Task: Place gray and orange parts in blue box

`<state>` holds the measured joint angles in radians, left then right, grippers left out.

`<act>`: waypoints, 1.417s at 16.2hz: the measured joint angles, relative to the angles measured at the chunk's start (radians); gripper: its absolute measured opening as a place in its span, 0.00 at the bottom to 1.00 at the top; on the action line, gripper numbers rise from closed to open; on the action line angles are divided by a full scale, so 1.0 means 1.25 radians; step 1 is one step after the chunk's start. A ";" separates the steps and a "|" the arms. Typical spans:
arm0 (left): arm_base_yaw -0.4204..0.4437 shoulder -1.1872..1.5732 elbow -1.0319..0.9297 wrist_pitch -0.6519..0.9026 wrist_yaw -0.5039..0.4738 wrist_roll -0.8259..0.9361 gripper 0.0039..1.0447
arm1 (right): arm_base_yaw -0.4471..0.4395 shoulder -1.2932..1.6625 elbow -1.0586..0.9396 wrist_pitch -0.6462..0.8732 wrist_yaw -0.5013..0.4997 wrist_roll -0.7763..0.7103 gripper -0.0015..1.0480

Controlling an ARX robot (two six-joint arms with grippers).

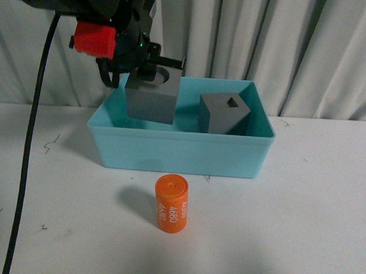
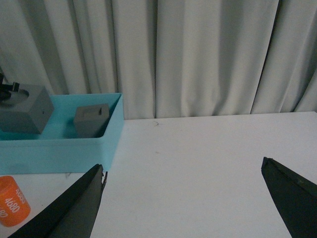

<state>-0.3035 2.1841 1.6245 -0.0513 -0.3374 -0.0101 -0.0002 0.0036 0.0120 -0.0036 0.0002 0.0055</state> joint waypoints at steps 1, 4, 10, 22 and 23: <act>0.010 0.024 0.013 -0.011 -0.007 0.009 0.17 | 0.000 0.000 0.000 0.000 0.000 0.000 0.94; 0.022 0.054 0.044 -0.031 -0.017 0.008 0.17 | 0.000 0.000 0.000 0.000 0.000 0.000 0.94; 0.019 0.058 0.044 -0.018 -0.009 -0.003 0.44 | 0.000 0.000 0.000 0.000 0.000 0.000 0.94; -0.033 -1.244 -1.242 0.476 -0.017 -0.059 0.46 | 0.000 0.000 0.000 0.000 0.001 0.000 0.94; 0.055 -1.352 -1.267 0.390 0.079 -0.010 0.11 | 0.000 0.000 0.000 0.000 0.001 0.000 0.94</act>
<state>-0.2352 0.4942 0.0402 0.4362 -0.2390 -0.0227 -0.0002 0.0036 0.0120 -0.0036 0.0010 0.0055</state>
